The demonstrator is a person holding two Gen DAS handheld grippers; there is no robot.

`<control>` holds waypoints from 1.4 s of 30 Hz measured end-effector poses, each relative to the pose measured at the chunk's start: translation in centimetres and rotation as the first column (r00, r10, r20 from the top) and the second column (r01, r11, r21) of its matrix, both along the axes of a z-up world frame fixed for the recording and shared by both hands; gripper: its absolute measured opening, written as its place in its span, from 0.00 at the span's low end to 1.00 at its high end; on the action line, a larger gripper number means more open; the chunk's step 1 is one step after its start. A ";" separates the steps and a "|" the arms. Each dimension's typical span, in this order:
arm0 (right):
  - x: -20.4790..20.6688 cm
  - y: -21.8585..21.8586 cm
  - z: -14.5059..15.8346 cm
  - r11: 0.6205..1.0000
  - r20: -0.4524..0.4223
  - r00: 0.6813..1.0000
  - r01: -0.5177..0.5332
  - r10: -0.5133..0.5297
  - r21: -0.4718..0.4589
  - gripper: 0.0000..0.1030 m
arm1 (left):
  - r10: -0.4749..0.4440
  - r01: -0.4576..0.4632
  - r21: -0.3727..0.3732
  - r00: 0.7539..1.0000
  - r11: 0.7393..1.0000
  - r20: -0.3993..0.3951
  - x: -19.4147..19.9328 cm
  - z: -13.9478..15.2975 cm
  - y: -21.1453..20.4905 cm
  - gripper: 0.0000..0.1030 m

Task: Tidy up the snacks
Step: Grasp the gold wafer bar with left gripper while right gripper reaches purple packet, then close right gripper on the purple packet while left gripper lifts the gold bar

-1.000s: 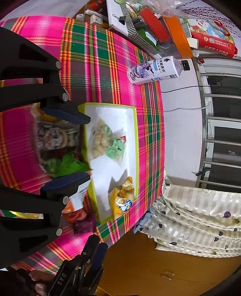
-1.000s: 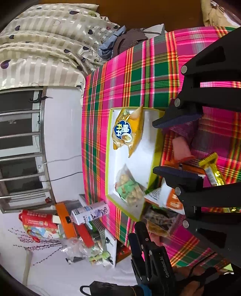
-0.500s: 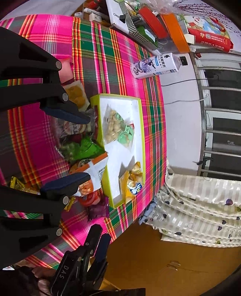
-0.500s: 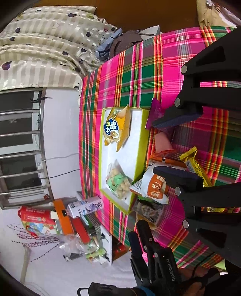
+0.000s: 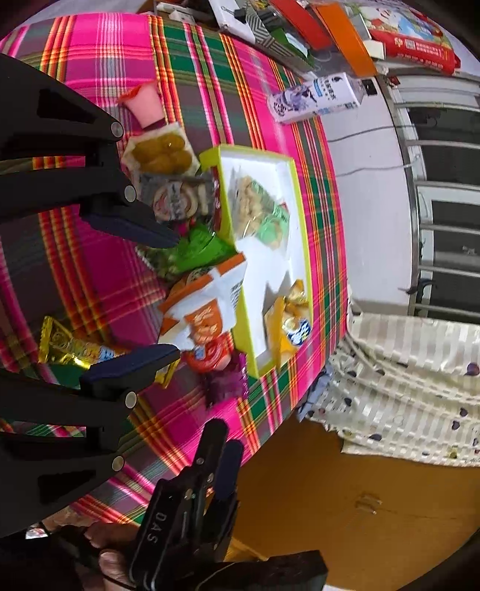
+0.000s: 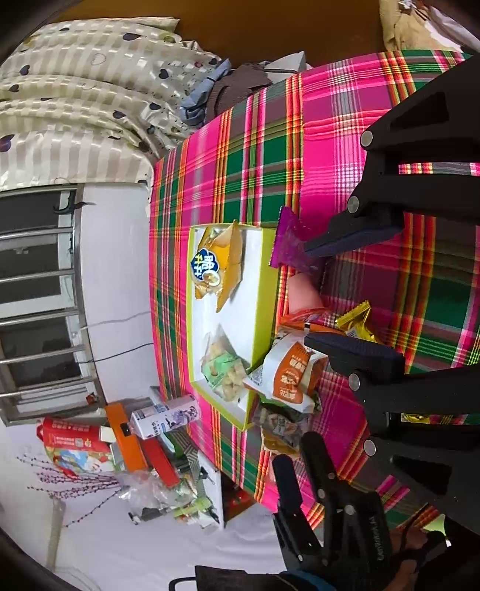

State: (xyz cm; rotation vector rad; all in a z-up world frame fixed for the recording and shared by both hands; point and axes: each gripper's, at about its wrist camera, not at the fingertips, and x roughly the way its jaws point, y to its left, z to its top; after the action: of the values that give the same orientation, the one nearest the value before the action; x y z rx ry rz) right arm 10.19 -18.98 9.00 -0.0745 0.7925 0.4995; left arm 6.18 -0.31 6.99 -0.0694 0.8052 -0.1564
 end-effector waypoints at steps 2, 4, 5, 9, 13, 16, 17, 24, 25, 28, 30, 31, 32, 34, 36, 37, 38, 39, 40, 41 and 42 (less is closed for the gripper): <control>0.0 -0.1 -0.1 1.000 -0.003 1.000 0.003 -0.003 0.000 0.41 | -0.017 0.017 -0.001 1.000 1.000 -0.006 0.0 -0.2 -0.4 0.54; 0.0 -0.3 -0.2 1.000 -0.006 1.000 0.007 -0.007 0.001 0.41 | -0.034 0.034 -0.003 0.999 0.999 -0.013 -0.1 -0.5 -0.8 0.54; 0.0 -0.4 -0.3 1.000 -0.008 1.000 0.009 -0.009 0.002 0.41 | -0.046 0.046 -0.003 0.999 0.999 -0.020 -0.1 -0.7 -1.1 0.54; 0.1 -0.7 -0.7 1.000 -0.020 1.000 0.015 -0.015 0.000 0.41 | -0.115 0.114 -0.016 0.992 0.993 -0.060 -0.1 -1.9 -2.3 0.54; 0.3 -1.0 -1.3 1.000 -0.040 0.999 0.025 -0.025 0.000 0.41 | -0.173 0.171 -0.025 0.981 0.985 -0.093 -0.1 -3.1 -3.4 0.54; 0.5 -1.2 -1.7 1.000 -0.050 0.998 0.032 -0.031 0.000 0.41 | -0.201 0.200 -0.020 0.971 0.980 -0.127 0.0 -4.2 -4.1 0.54; 0.6 -1.3 -1.9 0.999 -0.052 0.998 0.034 -0.034 -0.001 0.41 | -0.208 0.207 -0.017 0.968 0.978 -0.138 0.0 -4.5 -4.2 0.54; 1.9 -1.5 -2.9 0.999 -0.076 0.996 0.048 -0.048 0.001 0.41 | -0.201 0.212 0.047 0.964 0.976 -0.175 -0.1 -6.1 -4.9 0.26; 2.3 -1.5 -3.1 0.999 -0.080 0.995 0.051 -0.051 0.002 0.41 | -0.201 0.212 0.044 0.964 0.976 -0.173 -0.1 -6.1 -4.8 0.24; 3.5 -1.4 -3.5 0.998 -0.097 0.993 0.063 -0.061 0.013 0.41 | -0.198 0.208 0.044 0.966 0.977 -0.169 -0.2 -6.2 -4.6 0.23; 4.3 -1.3 -3.7 0.997 -0.107 0.992 0.073 -0.070 0.023 0.43 | -0.196 0.207 0.047 0.966 0.977 -0.166 -0.3 -6.1 -4.5 0.23; 4.6 -1.1 -3.8 0.997 -0.111 0.991 0.075 -0.072 0.028 0.44 | -0.196 0.206 0.047 0.967 0.977 -0.164 -0.3 -6.0 -4.4 0.23; 5.0 -1.0 -3.9 0.996 -0.116 0.990 0.080 -0.075 0.033 0.44 | -0.195 0.205 0.046 0.968 0.978 -0.160 -0.4 -5.9 -4.3 0.23; 5.9 -0.7 -4.3 0.995 -0.125 0.988 0.093 -0.088 0.032 0.45 | -0.198 0.206 0.042 0.969 0.978 -0.147 -0.7 -5.7 -4.0 0.22; 6.7 -0.3 -4.7 0.995 -0.138 0.986 0.101 -0.097 0.025 0.45 | -0.200 0.208 0.042 0.970 0.977 -0.136 -0.8 -5.4 -4.0 0.22; 6.9 -0.2 -4.9 0.995 -0.145 0.985 0.101 -0.097 0.020 0.45 | -0.202 0.209 0.042 0.971 0.977 -0.132 -0.9 -5.3 -3.9 0.22; 7.2 0.0 -5.3 0.995 -0.157 0.982 0.104 -0.102 0.007 0.45 | -0.203 0.209 0.041 0.971 0.977 -0.128 -1.0 -5.2 -3.8 0.22; 7.3 0.1 -5.6 0.994 -0.166 0.980 0.108 -0.107 -0.004 0.45 | -0.204 0.210 0.040 0.971 0.977 -0.126 -0.9 -5.2 -3.8 0.22; 7.4 0.1 -5.9 0.994 -0.171 0.979 0.111 -0.111 -0.010 0.45 | -0.206 0.212 0.036 0.971 0.977 -0.122 -0.9 -5.1 -3.7 0.22; 7.4 -0.1 -6.0 0.993 -0.170 0.979 0.114 -0.114 -0.011 0.45 | -0.208 0.213 0.032 0.971 0.977 -0.118 -1.0 -5.1 -3.7 0.22; 7.4 -0.3 -6.1 0.994 -0.171 0.979 0.112 -0.112 -0.009 0.45 | -0.210 0.215 0.026 0.971 0.976 -0.114 -1.0 -5.0 -3.6 0.22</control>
State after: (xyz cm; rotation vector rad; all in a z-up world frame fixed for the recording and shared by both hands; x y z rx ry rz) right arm 17.60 -19.26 2.88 0.0146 0.9596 0.4030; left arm 5.18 -3.92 2.00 0.0449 0.9257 -0.3422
